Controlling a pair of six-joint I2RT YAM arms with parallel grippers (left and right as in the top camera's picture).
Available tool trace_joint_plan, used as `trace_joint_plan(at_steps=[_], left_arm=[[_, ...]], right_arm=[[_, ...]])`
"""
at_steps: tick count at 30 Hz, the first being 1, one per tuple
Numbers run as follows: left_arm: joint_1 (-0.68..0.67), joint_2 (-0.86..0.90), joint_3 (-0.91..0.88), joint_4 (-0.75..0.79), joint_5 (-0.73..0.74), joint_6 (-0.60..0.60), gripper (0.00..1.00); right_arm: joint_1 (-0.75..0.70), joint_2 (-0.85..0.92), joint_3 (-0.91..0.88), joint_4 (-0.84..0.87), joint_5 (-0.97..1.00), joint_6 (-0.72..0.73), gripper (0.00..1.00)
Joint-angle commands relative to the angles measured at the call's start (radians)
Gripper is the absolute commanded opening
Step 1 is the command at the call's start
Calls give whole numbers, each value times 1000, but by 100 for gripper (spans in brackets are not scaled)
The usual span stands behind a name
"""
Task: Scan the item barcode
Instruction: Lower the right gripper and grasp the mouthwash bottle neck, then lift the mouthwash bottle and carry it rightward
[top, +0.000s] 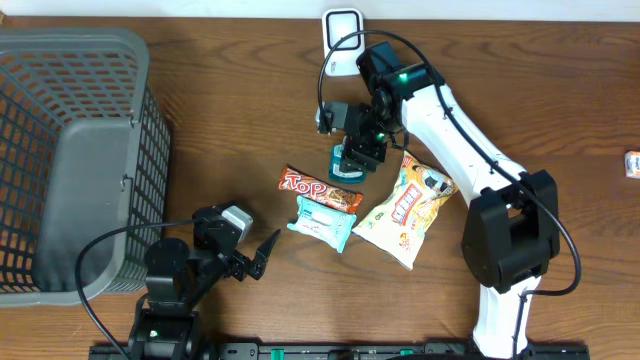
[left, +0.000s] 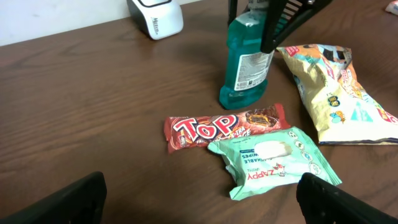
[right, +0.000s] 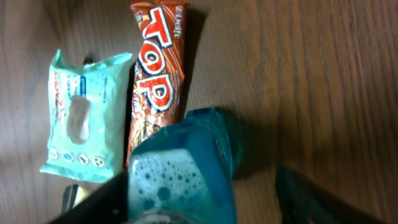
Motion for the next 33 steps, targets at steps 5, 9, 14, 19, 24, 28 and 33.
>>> trace_joint_plan(at_steps=[5,9,14,19,24,28,33], left_arm=[[3,0,-7,3,-5,-9,98],[3,0,-7,3,-5,-9,98],[3,0,-7,4,-5,-9,98],[3,0,-7,3,-5,-9,98],[3,0,-7,3,-5,-9,98],[3,0,-7,3,-5,-9,98],[3,0,-7,3,-5,-9,98]], right_arm=[[5,15,5,0,-3,3,33],[5,15,5,1,-8,32,17],[5,14,6,-1,-96,48,11],[5,-5,22,-34,-155,48,4],[3,-52,65,-106,-162,48,3],[3,-121,97,-165,-164,92,2],[-4,-233,101,-169,-220,272,1]])
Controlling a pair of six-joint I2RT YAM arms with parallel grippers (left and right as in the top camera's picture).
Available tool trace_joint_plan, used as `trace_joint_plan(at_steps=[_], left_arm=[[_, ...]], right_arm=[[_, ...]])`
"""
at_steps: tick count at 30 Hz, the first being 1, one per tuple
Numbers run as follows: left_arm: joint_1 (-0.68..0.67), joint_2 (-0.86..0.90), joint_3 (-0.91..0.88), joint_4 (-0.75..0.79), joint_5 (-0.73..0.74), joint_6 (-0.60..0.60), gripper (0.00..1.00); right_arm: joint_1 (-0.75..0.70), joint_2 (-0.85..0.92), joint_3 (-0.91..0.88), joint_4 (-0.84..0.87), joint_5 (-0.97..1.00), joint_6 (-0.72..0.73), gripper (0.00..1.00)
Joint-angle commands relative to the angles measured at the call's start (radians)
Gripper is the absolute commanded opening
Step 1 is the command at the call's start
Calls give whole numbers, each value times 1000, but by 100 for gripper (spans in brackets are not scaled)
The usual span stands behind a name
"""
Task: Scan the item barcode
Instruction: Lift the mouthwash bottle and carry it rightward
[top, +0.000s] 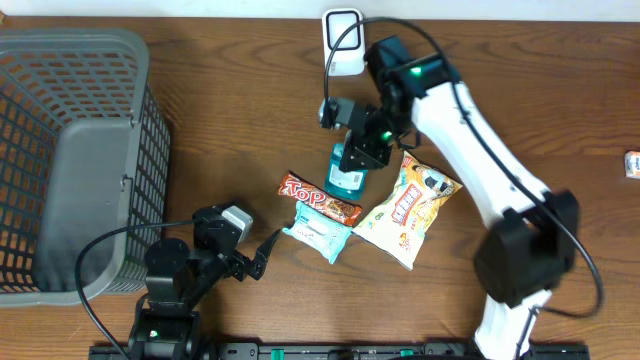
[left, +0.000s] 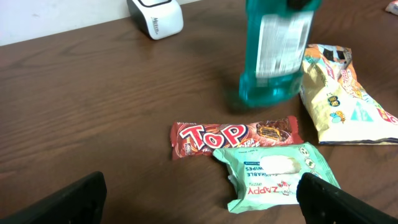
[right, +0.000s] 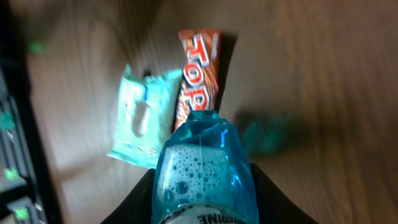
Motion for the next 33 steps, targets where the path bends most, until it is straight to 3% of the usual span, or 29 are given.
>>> trace_joint_plan(at_steps=[1,9,15,23,33], left_arm=[[3,0,-7,3,-5,-9,98],[3,0,-7,3,-5,-9,98],[3,0,-7,3,-5,-9,98],[3,0,-7,3,-5,-9,98],[3,-1,-7,3,-5,-9,98]], right_arm=[[-8,-150,51,-2,-145,163,2],[-83,-201,43,-5,-402,314,1],[-171,-188,5,-48,-544,328,2],[-227,-186,-147,-48,-585,276,1],[-250,-185,-429,10,-815,125,2]])
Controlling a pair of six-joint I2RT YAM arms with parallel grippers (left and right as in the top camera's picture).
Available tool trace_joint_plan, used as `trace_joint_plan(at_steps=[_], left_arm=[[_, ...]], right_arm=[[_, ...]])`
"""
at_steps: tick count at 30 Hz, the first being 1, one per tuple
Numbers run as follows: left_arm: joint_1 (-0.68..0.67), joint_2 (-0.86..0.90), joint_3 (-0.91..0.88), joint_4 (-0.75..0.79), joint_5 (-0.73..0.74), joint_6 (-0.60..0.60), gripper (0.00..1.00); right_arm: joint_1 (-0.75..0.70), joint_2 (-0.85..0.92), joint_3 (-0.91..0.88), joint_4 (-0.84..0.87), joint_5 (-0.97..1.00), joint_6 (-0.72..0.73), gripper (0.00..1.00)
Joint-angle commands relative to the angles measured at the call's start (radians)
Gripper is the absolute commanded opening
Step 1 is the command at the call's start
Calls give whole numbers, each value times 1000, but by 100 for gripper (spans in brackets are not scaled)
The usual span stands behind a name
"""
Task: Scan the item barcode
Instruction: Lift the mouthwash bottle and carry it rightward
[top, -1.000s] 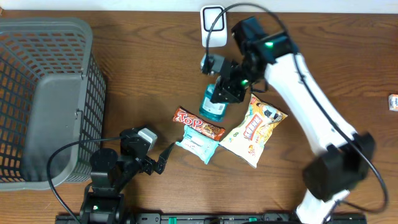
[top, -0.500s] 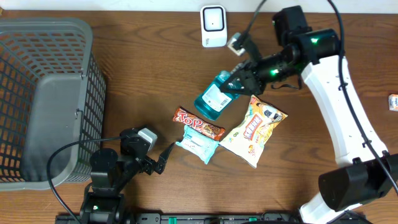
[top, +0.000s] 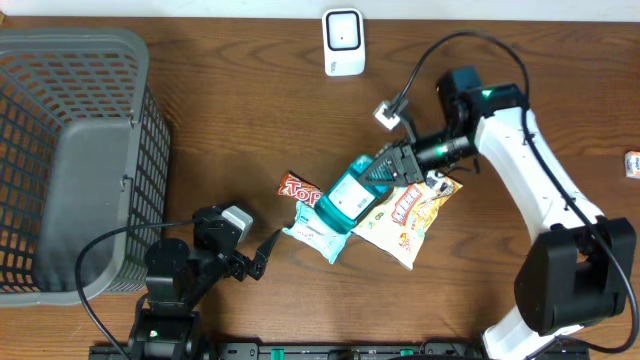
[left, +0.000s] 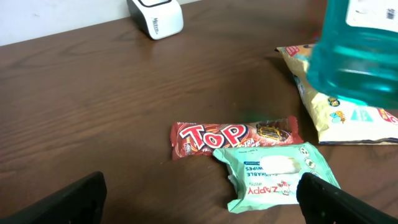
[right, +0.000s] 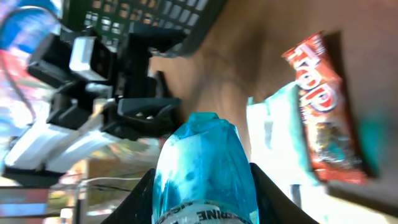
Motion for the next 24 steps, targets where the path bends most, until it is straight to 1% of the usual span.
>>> trace_joint_plan(at_steps=[1,5,10,18,24], left_arm=[[3,0,-7,3,-5,-9,98],[3,0,-7,3,-5,-9,98],[3,0,-7,3,-5,-9,98],[3,0,-7,3,-5,-9,98],[3,-1,-7,3,-5,-9,98]], right_arm=[[-22,-6,-49,-3,-201,-64,2],[-23,-6,-60,-5,-200,-64,2],[-24,-6,-60,-3,-171,-65,9],[-24,-11,-52,-2,-56,-69,7],[-24,-54,-29,-5,-55,-87,6]])
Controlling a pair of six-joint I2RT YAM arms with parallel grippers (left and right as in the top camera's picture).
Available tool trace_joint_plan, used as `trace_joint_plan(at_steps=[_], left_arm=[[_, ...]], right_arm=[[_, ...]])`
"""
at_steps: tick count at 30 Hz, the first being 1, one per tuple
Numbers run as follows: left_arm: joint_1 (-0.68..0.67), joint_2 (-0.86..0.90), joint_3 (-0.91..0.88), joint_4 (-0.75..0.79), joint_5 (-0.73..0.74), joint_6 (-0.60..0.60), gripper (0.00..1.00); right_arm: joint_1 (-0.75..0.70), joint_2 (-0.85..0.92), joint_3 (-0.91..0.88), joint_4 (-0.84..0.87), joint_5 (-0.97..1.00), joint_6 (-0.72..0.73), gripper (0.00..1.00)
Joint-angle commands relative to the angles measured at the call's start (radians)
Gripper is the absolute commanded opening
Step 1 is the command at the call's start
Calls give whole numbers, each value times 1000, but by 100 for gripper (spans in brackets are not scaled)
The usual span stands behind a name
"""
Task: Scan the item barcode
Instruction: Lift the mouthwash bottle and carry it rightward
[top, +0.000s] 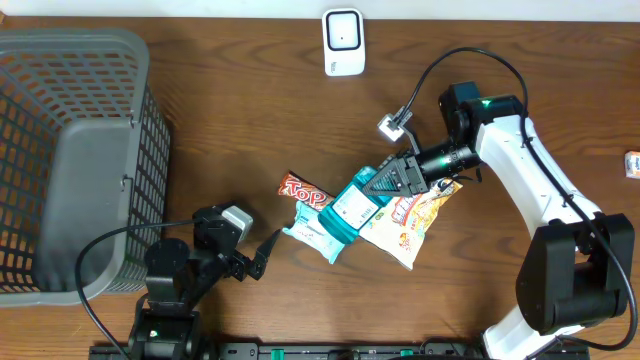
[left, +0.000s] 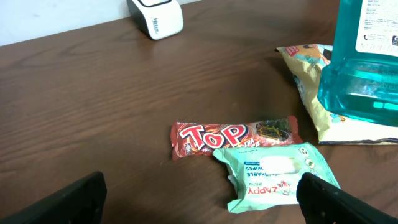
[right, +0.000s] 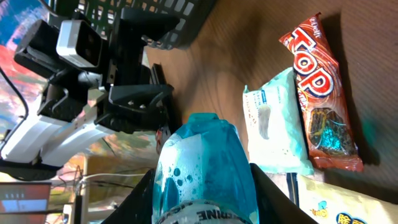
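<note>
My right gripper is shut on a teal mouthwash bottle, held tilted on its side above the table's middle; its white label shows in the left wrist view, and its base fills the right wrist view between the fingers. The white barcode scanner stands at the table's far edge, also in the left wrist view. My left gripper rests open near the front edge, its fingertips low in its own view with nothing between them.
A red Top chocolate bar, a mint-green pack of Zappy wipes and a yellow snack bag lie under and beside the bottle. A grey mesh basket stands at the left. A small item lies at the right edge.
The right gripper and the bottle have shifted slightly down and toward the front, the bottle still tilted on its side. The left arm and the items on the table stay put.
The bottle first stood upright on the table by the Top bar with the right gripper around it. Then it hung lifted, upright, near the scanner side. Later it was tipped sideways over the snacks, away from the scanner, and it stays so now.
</note>
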Motion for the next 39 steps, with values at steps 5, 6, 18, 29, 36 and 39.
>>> trace_joint_plan(at_steps=[5,6,18,29,36,39], left_arm=[[3,0,-7,3,-5,-9,98],[3,0,-7,3,-5,-9,98],[3,0,-7,3,-5,-9,98],[3,0,-7,3,-5,-9,98],[3,0,-7,3,-5,-9,98],[3,0,-7,3,-5,-9,98]], right_arm=[[-6,-151,39,1,14,-18,6],[-6,-169,39,1,30,-14,6],[-6,-394,39,42,114,47,5],[-3,-419,38,229,488,312,5],[-3,-415,38,319,584,371,7],[-3,-407,38,340,584,372,8]])
